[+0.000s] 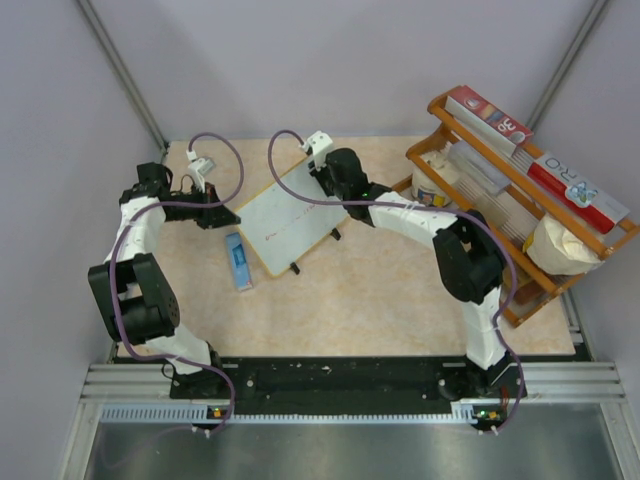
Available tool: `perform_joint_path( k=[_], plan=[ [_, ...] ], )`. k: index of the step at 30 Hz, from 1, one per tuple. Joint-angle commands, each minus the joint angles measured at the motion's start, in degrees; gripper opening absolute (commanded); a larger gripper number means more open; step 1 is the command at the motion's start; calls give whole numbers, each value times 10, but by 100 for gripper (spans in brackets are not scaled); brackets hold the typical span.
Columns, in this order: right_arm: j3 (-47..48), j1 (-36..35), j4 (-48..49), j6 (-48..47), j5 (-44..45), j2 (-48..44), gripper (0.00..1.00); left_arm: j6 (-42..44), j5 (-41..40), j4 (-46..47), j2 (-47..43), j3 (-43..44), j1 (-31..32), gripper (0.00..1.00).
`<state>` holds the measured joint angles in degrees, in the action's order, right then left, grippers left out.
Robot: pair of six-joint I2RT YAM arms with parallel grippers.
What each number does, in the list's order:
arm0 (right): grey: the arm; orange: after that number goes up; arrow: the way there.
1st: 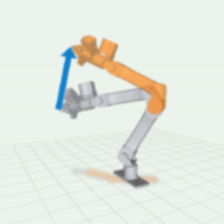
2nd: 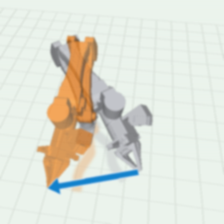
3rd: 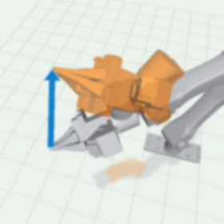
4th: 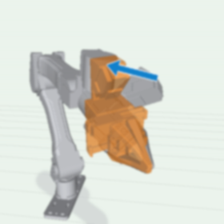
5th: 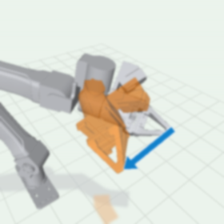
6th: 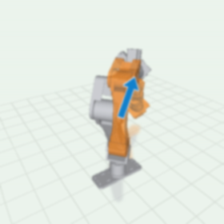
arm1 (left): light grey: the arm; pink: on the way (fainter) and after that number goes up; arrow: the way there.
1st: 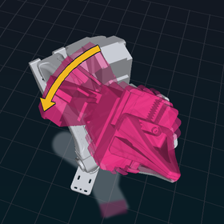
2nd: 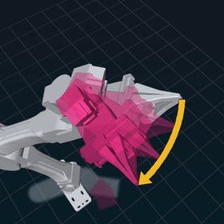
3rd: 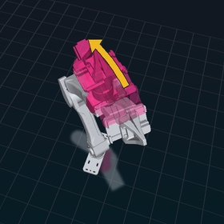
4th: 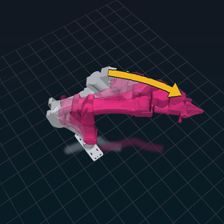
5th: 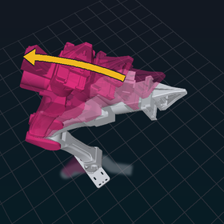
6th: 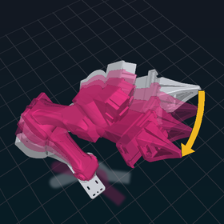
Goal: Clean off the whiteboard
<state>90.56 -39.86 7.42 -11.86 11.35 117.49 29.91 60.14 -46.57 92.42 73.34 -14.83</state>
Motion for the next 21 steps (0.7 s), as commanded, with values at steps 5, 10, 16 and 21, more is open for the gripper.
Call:
perform_joint_path(
  k=[5, 10, 16, 21],
  plan=[
    [18, -17, -6, 22, -35, -18, 0, 59, -36, -17, 10, -12, 16, 0],
    [20, -50, -17, 18, -48, -29, 0, 59, -38, -18, 11, -12, 16, 0],
    [28, -71, -30, 10, -52, -37, 0, 62, -42, -20, 8, -11, 17, 0],
    [26, -70, -22, -4, -34, -32, 0, 64, -41, -23, 8, -11, 17, 0]
  ],
)
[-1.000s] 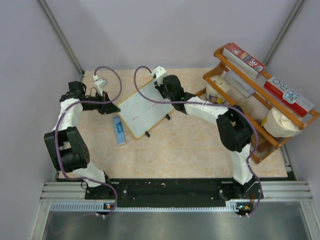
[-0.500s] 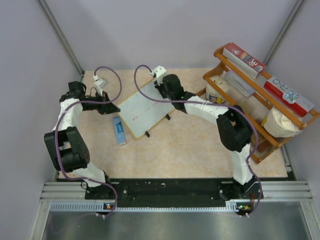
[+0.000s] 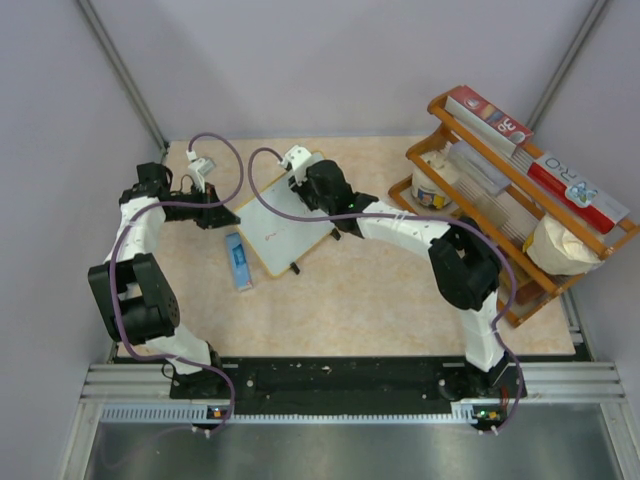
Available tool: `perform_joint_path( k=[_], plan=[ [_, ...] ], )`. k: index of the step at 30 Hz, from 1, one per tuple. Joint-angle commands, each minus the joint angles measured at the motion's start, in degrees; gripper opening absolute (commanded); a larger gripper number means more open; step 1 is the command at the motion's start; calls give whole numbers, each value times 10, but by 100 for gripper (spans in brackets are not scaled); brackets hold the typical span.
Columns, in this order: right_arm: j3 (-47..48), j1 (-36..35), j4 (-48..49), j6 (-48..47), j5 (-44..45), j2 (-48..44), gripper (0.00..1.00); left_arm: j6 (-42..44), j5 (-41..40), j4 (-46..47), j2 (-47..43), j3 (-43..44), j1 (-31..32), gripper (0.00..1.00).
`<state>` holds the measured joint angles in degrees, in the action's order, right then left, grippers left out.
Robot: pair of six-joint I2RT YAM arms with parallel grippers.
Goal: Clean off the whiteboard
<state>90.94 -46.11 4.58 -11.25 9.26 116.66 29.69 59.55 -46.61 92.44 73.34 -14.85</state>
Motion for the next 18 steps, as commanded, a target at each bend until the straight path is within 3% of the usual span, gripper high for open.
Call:
perform_joint_path(
  k=[1, 18],
  plan=[
    [23, -7, 17, -18, -3, -23, 0, 67, -35, -23, 8, -12, 18, 0],
    [56, 81, 32, -18, -6, 28, 0, 77, -41, -30, 12, -9, 18, 0]
  ],
)
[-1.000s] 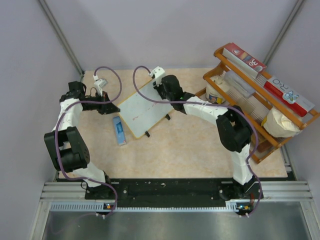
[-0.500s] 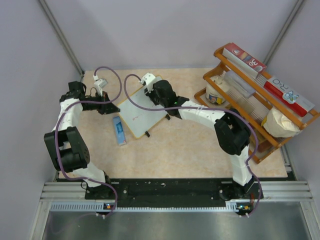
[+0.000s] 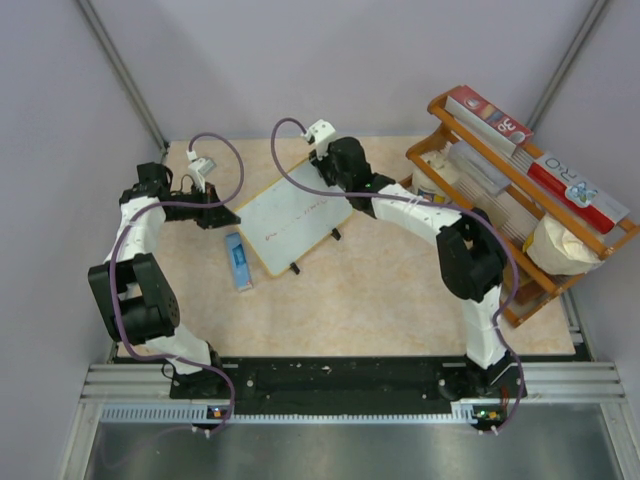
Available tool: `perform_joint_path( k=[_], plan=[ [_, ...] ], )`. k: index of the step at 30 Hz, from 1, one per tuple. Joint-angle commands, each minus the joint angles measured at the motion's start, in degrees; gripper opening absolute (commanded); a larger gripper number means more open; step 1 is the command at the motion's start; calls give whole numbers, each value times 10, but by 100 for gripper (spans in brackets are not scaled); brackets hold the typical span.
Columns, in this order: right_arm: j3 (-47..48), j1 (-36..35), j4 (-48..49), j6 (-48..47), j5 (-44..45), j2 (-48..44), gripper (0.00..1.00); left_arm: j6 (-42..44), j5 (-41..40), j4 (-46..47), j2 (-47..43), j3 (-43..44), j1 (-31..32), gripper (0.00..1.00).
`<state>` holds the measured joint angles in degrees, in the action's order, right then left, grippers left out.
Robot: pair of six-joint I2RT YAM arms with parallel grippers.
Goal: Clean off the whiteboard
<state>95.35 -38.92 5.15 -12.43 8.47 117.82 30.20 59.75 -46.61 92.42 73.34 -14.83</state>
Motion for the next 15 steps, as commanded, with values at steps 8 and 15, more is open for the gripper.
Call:
perform_joint_path(
  k=[8, 15],
  plan=[
    [-26, 11, 43, -7, -3, 26, 0, 73, -44, -32, 13, -7, 17, 0],
    [-84, 11, 66, 6, -6, 14, 0, 73, -44, -33, 14, -5, 17, 0]
  ],
)
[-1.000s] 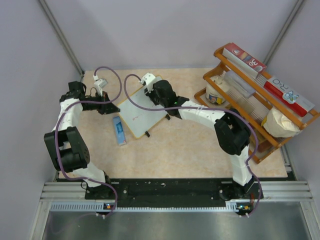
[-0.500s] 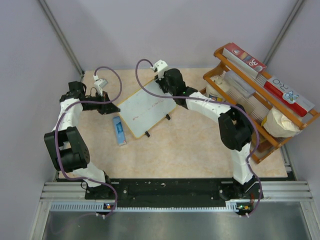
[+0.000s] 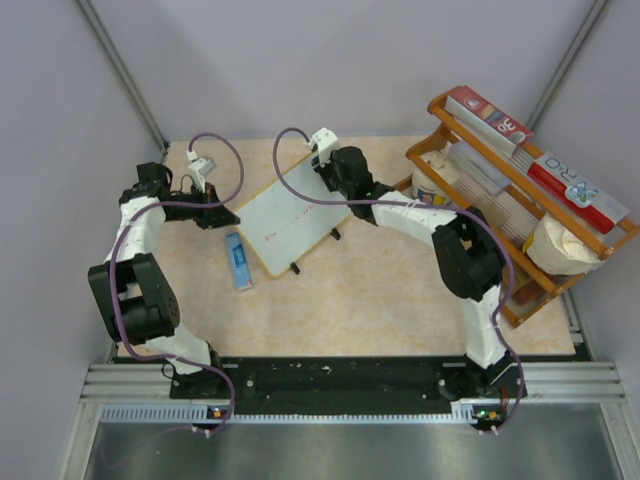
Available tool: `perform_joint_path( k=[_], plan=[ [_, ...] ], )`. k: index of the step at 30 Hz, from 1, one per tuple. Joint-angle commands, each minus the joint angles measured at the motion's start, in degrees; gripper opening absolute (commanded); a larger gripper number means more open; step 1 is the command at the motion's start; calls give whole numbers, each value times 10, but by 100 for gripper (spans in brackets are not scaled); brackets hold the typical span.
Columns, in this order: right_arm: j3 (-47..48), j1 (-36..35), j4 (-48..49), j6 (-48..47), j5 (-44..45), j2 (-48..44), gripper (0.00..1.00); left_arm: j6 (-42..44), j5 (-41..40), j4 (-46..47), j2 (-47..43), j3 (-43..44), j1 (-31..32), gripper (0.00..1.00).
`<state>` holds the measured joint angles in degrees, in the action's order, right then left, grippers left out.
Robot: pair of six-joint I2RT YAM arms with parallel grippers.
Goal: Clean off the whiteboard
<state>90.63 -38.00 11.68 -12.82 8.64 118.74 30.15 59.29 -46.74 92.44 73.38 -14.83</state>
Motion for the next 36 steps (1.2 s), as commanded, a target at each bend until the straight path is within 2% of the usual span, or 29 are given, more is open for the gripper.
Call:
perform_joint_path(
  k=[1, 11, 22, 36],
  plan=[
    [-42, 2, 1, 12, -9, 3, 0, 74, -39, -33, 13, -5, 18, 0],
    [-110, 2, 21, 24, -11, -18, 0, 75, -37, -34, 8, -8, 18, 0],
    [-133, 1, 7, 47, -28, -49, 0, 68, -36, -24, 4, -18, 17, 0],
    [-145, -62, -3, 85, -43, -71, 0, 62, -31, -20, 1, -22, 19, 0]
  ],
)
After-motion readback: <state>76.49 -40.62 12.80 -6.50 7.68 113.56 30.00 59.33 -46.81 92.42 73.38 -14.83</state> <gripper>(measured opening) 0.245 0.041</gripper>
